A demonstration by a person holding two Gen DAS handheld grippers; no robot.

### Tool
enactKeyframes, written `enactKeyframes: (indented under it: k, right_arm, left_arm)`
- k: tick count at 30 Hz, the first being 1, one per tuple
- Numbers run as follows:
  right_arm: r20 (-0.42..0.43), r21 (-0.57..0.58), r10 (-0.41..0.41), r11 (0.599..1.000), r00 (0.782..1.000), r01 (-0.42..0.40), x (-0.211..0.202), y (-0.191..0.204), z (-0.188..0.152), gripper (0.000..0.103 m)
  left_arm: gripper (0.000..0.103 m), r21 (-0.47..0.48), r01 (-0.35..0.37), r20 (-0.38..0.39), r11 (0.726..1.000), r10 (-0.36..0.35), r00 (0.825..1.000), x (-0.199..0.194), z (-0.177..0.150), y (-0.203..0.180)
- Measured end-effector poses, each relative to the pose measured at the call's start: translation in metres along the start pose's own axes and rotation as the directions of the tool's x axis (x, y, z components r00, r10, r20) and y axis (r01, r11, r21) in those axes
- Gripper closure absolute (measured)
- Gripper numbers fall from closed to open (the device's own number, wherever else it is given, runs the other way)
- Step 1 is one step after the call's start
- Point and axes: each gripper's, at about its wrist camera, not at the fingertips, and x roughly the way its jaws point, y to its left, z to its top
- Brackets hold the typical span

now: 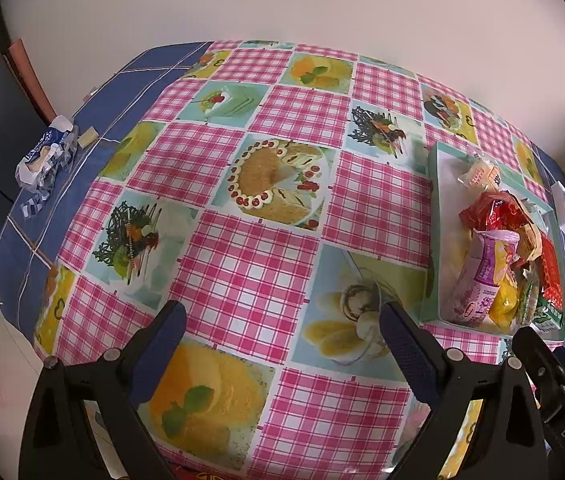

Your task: Organize snacks

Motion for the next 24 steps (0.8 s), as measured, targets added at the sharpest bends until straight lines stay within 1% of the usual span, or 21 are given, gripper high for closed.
enactKeyframes:
  k: [24]
  right_arm:
    - [-0.004, -0.004, 0.001, 1.0, 1.0, -0.001, 0.0015, 0.0024, -0.0016, 0.0]
  left_arm:
    - [0.006, -0.028, -0.016, -0.01, 0.999, 0.015, 1.0, 0.003, 0.0002, 0.0023]
